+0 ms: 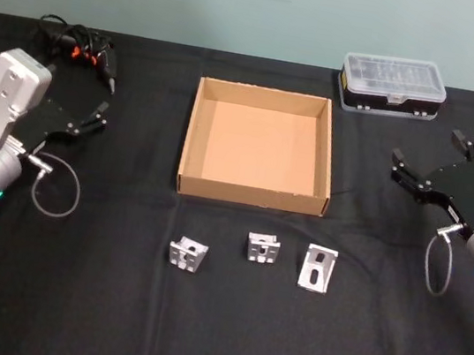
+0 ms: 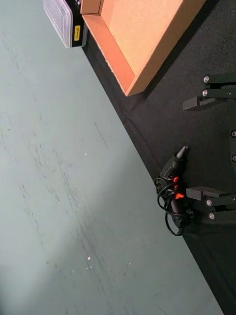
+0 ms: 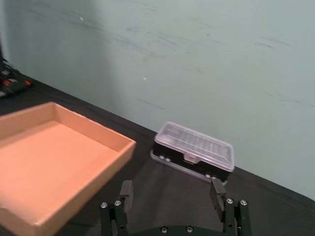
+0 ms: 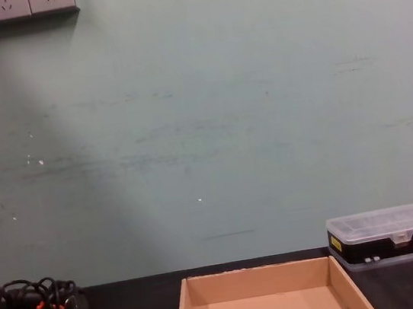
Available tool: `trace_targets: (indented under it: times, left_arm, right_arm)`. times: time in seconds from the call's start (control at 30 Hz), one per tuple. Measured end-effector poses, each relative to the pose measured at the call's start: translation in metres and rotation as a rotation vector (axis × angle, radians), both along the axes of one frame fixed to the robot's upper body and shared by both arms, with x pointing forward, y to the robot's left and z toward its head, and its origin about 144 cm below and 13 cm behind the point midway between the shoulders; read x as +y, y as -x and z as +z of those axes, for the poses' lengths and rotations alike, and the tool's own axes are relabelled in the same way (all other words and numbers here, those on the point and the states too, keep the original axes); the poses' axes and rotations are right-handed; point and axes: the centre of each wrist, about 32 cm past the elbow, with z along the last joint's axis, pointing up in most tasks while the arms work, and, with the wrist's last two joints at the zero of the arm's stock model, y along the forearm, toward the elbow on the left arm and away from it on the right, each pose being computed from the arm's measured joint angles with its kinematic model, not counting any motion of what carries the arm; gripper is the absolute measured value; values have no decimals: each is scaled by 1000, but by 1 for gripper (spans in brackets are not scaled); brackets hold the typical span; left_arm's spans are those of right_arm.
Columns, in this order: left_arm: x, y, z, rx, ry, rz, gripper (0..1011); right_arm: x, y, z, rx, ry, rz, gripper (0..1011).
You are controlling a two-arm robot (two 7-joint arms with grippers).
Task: Use one hand to pick up the angle iron from the table and place it into the box.
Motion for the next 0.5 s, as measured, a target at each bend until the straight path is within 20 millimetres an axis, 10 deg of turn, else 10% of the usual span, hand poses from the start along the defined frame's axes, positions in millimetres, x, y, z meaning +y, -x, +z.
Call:
trace_targets:
  times: [0.5]
  left_arm:
    - [0,0,0,0,0,0,1011]
  right_arm:
    - [-25,40,38,200,-49,359,1002]
